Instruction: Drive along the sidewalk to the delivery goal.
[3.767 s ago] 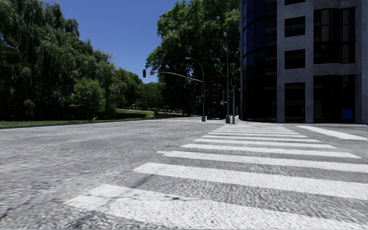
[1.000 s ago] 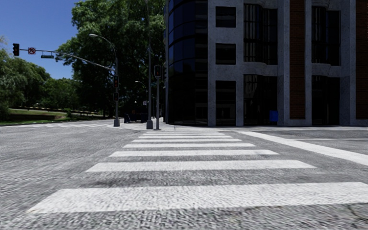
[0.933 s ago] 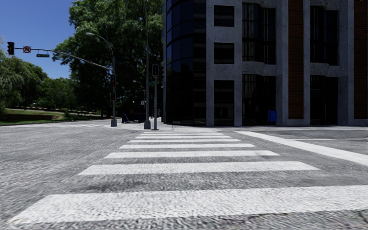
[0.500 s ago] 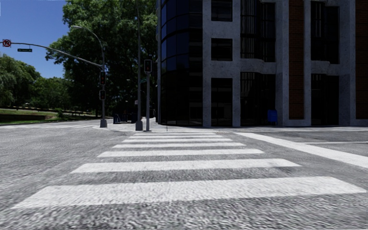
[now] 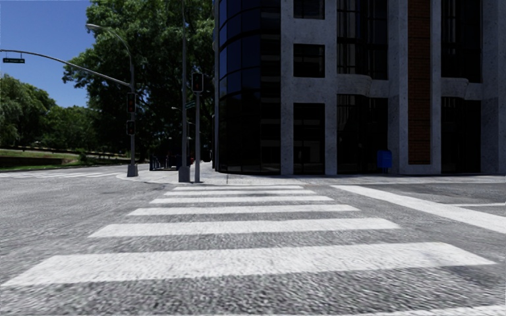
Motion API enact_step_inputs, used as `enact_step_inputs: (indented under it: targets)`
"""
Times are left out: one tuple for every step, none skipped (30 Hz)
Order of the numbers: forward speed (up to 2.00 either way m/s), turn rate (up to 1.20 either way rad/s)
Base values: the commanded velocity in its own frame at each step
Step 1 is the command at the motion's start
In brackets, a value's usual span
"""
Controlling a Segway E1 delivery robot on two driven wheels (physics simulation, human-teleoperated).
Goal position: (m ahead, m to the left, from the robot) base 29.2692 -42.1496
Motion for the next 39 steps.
enact_step_inputs:
  targets:
    - [1.96,0.00]
    - [1.96,0.00]
    - [1.96,0.00]
    - [1.96,0.00]
    - [1.96,0.00]
    - [1.96,0.00]
    - [1.96,0.00]
    - [1.96,0.00]
    - [1.96,0.00]
    - [1.96,0.00]
    - [1.96,0.00]
    - [1.96,0.00]
    - [1.96,0.00]
    - [1.96,0.00]
    - [1.96,0.00]
    - [1.96,0.00]
    - [1.96,0.00]
    - [1.96,0.00]
    - [1.96,0.00]
    - [1.96,0.00]
    - [1.96,0.00]
    - [1.96,0.00]
    - [1.96,0.00]
    - [1.96,0.00]
    - [1.96,0.00]
    - [1.96,0.00]
    - [1.96,0.00]
    - [1.96,0.00]
    - [1.96,0.00]
    - [1.96,0.00]
    - [1.96,0.00]
    - [1.96,0.00]
    - [1.96,0.00]
    - [1.96,0.00]
    - [1.96,0.00]
    - [1.96,0.00]
    - [1.96,0.00]
    - [1.96,0.00]
    - [1.96,0.00]
